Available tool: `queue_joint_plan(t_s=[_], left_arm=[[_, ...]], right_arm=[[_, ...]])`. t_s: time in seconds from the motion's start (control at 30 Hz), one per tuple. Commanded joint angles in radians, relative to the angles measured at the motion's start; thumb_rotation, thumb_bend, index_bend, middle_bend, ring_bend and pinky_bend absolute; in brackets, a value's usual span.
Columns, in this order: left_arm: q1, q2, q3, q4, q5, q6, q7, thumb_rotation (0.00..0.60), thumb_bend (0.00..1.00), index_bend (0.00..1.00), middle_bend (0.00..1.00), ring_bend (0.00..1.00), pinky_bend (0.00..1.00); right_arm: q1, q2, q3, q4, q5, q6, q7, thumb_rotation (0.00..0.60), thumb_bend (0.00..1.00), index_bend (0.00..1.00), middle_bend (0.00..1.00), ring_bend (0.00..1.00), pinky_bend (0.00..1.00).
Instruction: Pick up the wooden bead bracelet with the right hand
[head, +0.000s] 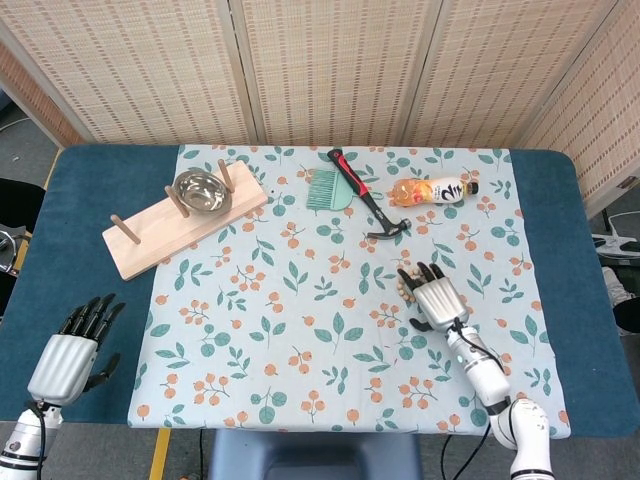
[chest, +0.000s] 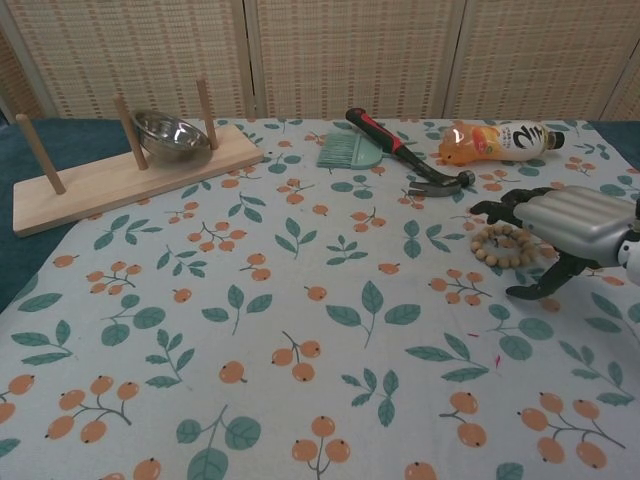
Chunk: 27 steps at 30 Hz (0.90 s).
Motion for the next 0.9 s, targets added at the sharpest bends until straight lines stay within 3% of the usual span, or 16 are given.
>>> queue_joint_plan(t_s=[0.03, 0.17, 0.27, 0.37, 0.47, 0.6, 0.7, 0.9], left_arm=[[0.000, 0.000, -0.001, 0.001, -0.002, 0.000, 0.001, 0.600, 0.41, 0.07, 0.00, 0.00, 0.16], [0.000, -0.001, -0.002, 0.002, -0.004, -0.001, 0.001, 0.600, 0.41, 0.07, 0.00, 0.00, 0.16], [-0.001, -0.002, -0.001, 0.000, -0.003, -0.003, 0.004, 0.600, 0.41, 0.07, 0.00, 0.00, 0.16], [0.002, -0.003, -0.003, 0.000, 0.005, 0.009, 0.005, 0.600, 0.41, 0.06, 0.00, 0.00, 0.16], [0.007, -0.002, -0.005, 0.004, 0.014, 0.031, -0.005, 0.600, 0.41, 0.02, 0.00, 0.00, 0.16], [0.009, -0.002, -0.008, 0.008, 0.017, 0.042, -0.011, 0.600, 0.41, 0.00, 0.00, 0.00, 0.16], [0.012, -0.015, -0.020, 0.037, 0.028, 0.072, -0.028, 0.600, 0.41, 0.00, 0.00, 0.00, 0.16], [0.010, -0.033, -0.020, 0.058, 0.040, 0.080, -0.028, 0.600, 0.41, 0.00, 0.00, 0.00, 0.14]], right_arm=[[-0.040, 0.035, -0.029, -0.074, -0.019, 0.035, 0.050, 0.413, 0.14, 0.00, 0.08, 0.00, 0.04], [-0.110, 0.113, -0.102, -0.221, -0.096, 0.132, 0.135, 0.406, 0.13, 0.00, 0.01, 0.00, 0.00], [-0.155, 0.148, -0.117, -0.318, -0.113, 0.159, 0.209, 0.406, 0.12, 0.00, 0.00, 0.00, 0.00], [-0.257, 0.151, -0.084, -0.439, -0.076, 0.101, 0.253, 0.407, 0.12, 0.00, 0.00, 0.00, 0.00], [-0.462, 0.138, -0.006, -0.553, 0.030, -0.087, 0.222, 0.406, 0.12, 0.00, 0.00, 0.00, 0.00], [-0.542, 0.131, 0.025, -0.565, 0.080, -0.176, 0.187, 0.403, 0.12, 0.00, 0.00, 0.00, 0.00], [-0.725, 0.107, 0.137, -0.503, 0.225, -0.364, 0.083, 0.404, 0.12, 0.00, 0.00, 0.00, 0.00], [-0.699, 0.102, 0.174, -0.424, 0.302, -0.428, 0.026, 0.407, 0.12, 0.00, 0.00, 0.00, 0.00]])
